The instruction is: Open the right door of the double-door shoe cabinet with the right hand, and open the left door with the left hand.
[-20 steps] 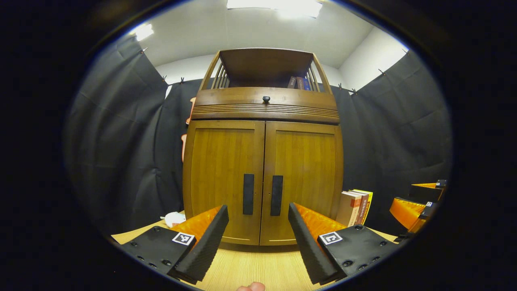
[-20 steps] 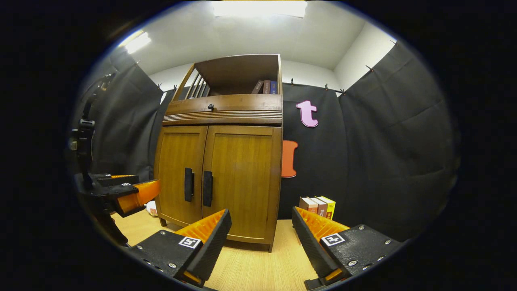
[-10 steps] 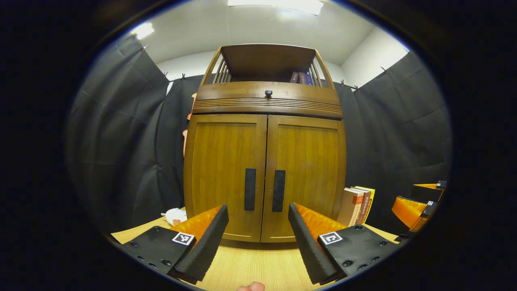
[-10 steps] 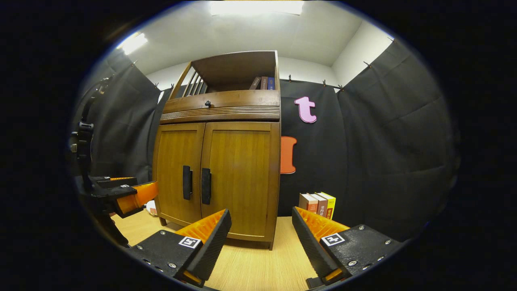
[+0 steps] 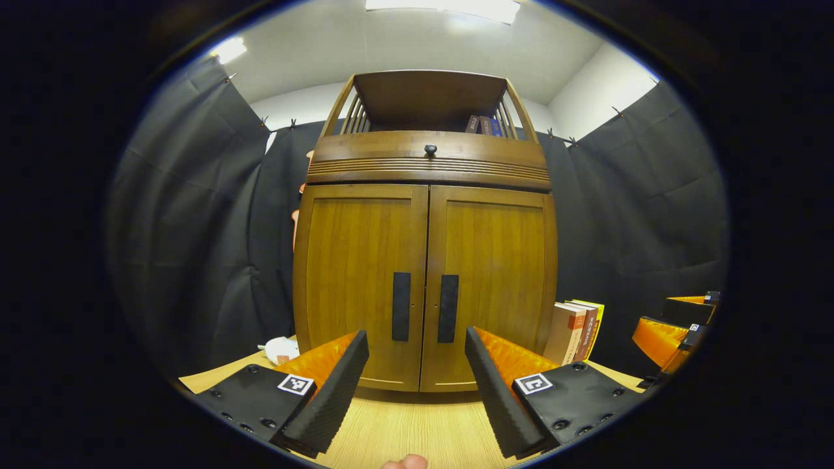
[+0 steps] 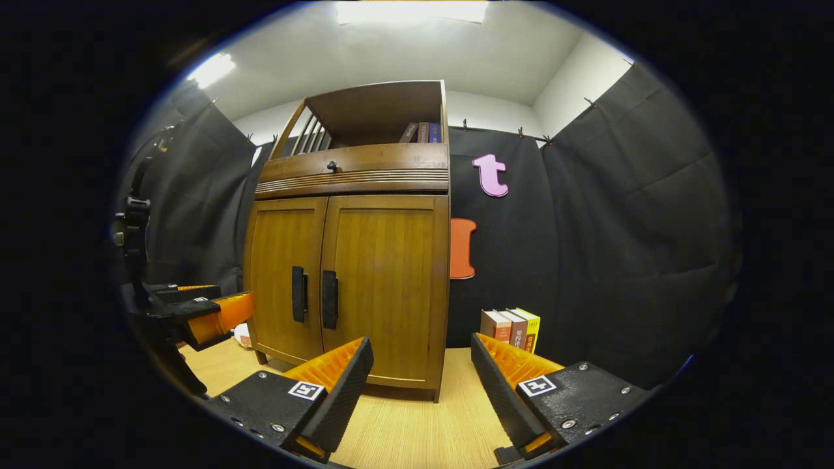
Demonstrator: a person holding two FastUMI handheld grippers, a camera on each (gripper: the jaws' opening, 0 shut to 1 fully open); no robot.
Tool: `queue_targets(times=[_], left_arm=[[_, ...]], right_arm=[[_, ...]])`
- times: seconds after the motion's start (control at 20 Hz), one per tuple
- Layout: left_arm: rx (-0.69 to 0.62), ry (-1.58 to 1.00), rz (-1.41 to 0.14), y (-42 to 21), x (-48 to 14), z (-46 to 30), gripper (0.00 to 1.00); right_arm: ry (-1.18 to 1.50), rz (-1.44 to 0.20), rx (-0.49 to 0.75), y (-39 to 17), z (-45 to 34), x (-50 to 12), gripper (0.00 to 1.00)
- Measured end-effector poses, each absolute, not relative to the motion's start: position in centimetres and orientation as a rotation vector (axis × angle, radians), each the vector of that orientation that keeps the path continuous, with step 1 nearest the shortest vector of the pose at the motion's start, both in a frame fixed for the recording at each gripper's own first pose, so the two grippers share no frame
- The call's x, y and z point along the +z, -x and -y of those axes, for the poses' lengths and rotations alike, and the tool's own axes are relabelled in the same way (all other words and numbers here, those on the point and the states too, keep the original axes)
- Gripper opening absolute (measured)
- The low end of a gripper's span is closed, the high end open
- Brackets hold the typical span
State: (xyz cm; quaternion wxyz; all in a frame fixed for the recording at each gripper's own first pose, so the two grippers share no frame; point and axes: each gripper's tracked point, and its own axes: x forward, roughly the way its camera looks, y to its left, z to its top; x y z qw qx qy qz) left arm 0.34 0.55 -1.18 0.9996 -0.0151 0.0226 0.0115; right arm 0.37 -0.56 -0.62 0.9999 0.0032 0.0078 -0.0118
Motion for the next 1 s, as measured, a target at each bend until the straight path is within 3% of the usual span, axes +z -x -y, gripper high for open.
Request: queue_targets(times=[0.1,0.15,0.2,0.25,0.35,0.4,0.45,0.5,0.6,0.8,0.85,0.95,1.0], left_arm=[[0.025,0.034,-0.043,-0.45,-1.19,-0.59,0.93],[0.025,0.035,-0.043,-0.48,-1.13,-0.53,0.93],[0.027,0.034,-0.043,-0.39,-1.14,-0.66,0.93],[0.027,0.034,-0.043,-0.34,-1.13,-0.65,0.93],[0.029,0.035,-0.045,-0.27,-1.23,-0.69,0.99],[0.030,0.037,-0.046,-0.24,-1.27,-0.74,0.96],[0.033,0.037,-0.048,-0.23,-1.31,-0.87,0.99],[0.036,0.036,-0.050,-0.08,-1.42,-0.95,0.93],[0.040,0.036,-0.054,-0.05,-1.59,-1.12,0.96],[0.047,0.032,-0.063,0.21,-1.92,-1.30,0.93],[0.049,0.030,-0.064,0.18,-1.92,-1.38,0.93],[0.050,0.030,-0.066,0.20,-1.96,-1.35,0.99],[0.050,0.030,-0.067,0.27,-1.94,-1.40,0.99]], right_arm=[[0.000,-0.015,-0.019,-0.40,0.40,-0.59,0.97],[0.003,-0.015,-0.017,-0.31,0.30,-0.59,0.93],[0.006,-0.014,-0.015,-0.30,0.24,-0.61,0.97],[0.008,-0.013,-0.014,-0.25,0.18,-0.46,0.93],[0.010,-0.013,-0.013,-0.18,0.22,-0.49,0.97],[0.011,-0.014,-0.014,-0.16,0.24,-0.58,0.97],[0.014,-0.013,-0.019,-0.13,0.40,-0.54,0.93],[0.015,-0.012,-0.022,-0.10,0.47,-0.46,0.93],[0.010,-0.017,-0.023,-0.02,0.54,-0.63,0.93],[0.007,-0.024,-0.023,-0.07,0.46,-0.94,0.97],[0.005,-0.022,-0.022,0.00,0.40,-0.85,0.93],[0.007,-0.018,-0.025,0.05,0.51,-0.66,0.88],[0.008,-0.019,-0.024,0.07,0.51,-0.72,0.93]])
